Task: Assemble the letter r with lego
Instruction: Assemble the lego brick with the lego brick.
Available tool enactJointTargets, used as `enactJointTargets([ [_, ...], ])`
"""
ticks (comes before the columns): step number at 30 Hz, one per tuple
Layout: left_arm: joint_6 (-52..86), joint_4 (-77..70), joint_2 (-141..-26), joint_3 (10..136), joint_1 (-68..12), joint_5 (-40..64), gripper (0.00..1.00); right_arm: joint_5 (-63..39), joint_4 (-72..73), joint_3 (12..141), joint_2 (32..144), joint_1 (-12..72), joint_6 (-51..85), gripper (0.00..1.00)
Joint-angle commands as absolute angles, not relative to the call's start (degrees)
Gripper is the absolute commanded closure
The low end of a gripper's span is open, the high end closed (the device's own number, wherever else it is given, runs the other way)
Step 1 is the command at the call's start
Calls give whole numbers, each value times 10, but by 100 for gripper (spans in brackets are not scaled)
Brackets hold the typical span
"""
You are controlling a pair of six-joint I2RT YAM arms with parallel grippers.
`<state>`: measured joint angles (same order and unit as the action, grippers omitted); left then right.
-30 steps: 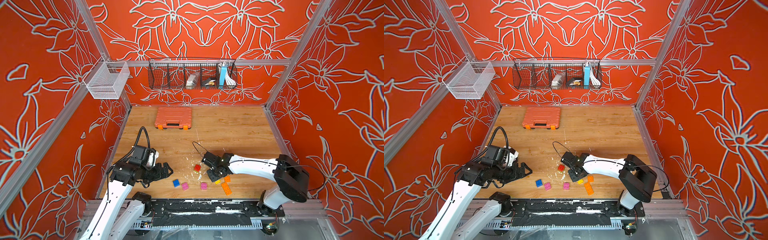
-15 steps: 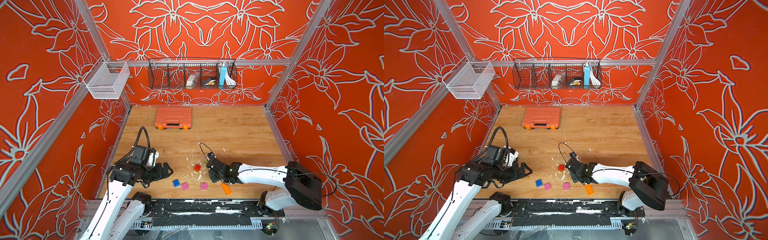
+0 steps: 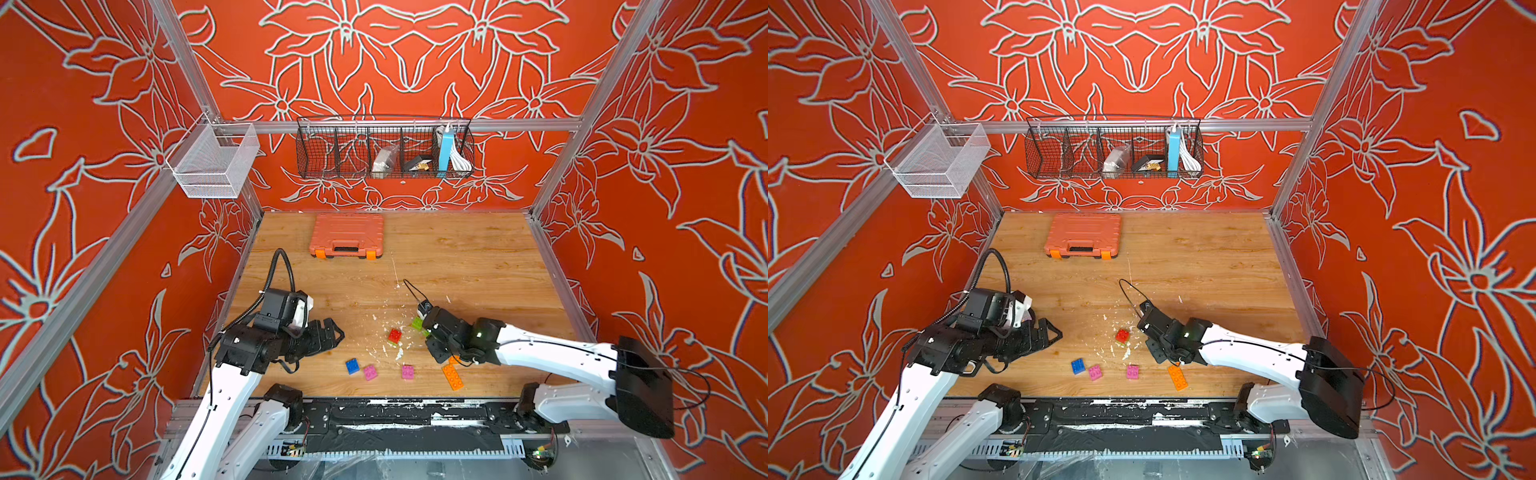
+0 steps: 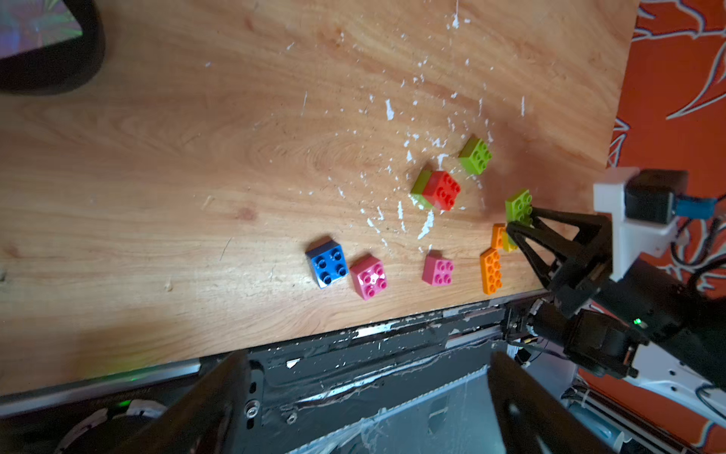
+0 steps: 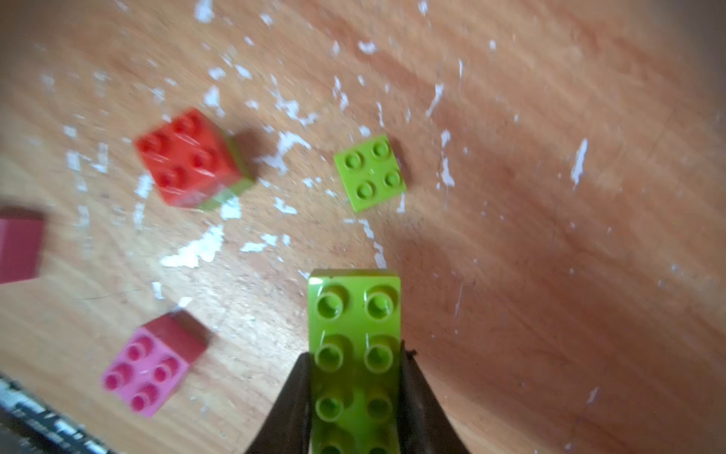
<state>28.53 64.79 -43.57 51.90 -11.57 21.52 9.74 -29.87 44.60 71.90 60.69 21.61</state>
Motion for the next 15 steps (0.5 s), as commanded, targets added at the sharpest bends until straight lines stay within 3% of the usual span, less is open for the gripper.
enactJointTargets([
  [1,293,585,-502,544,-140,204,5,55,-337,481,704,594,56,100],
  [5,269,543,-602,589,-205,154,5,49,-328,484,689,569,-104,100],
  [7,258,522,-641,607,-228,140,5,92,-304,484,678,531,-94,100],
  [10,247,480,-690,616,-249,140,5,-15,-328,510,691,438,-78,100],
  [15,232,429,-765,626,-265,154,7,-56,-335,531,731,422,-102,100],
])
